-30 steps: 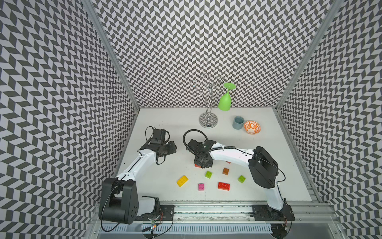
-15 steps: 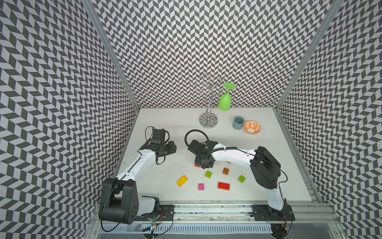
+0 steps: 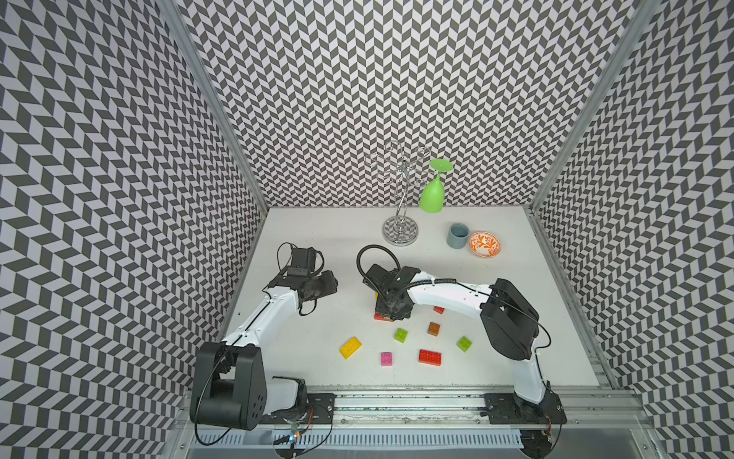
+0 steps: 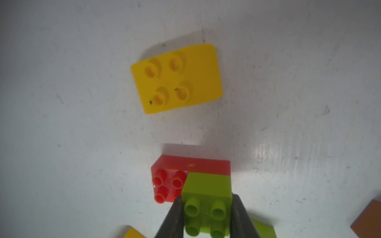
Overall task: Assemble the letter s with lego
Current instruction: Move the lego brick at the center of the board.
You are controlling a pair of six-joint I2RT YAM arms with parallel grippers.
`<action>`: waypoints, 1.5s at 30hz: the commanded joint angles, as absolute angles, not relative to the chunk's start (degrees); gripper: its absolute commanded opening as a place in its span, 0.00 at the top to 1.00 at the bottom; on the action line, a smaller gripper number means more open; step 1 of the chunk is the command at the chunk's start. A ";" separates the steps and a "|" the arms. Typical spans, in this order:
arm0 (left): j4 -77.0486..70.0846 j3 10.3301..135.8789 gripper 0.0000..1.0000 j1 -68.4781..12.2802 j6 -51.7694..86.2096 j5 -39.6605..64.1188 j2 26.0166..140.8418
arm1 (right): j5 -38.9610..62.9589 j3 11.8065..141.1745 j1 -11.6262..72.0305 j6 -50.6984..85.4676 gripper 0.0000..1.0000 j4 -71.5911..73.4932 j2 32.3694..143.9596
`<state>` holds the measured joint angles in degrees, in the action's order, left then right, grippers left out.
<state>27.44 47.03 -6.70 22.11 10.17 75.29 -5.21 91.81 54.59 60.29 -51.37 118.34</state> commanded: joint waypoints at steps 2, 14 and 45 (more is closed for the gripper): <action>26.37 46.45 0.50 -6.26 22.10 10.11 73.51 | -12.16 94.86 51.82 52.84 1.00 -59.24 117.60; 26.50 46.50 0.50 -6.26 22.10 8.98 74.17 | -6.12 85.17 46.08 43.79 1.00 -48.19 110.72; 26.73 46.67 0.40 -6.18 22.32 7.01 74.14 | -10.60 86.55 44.38 40.09 0.34 -49.54 100.44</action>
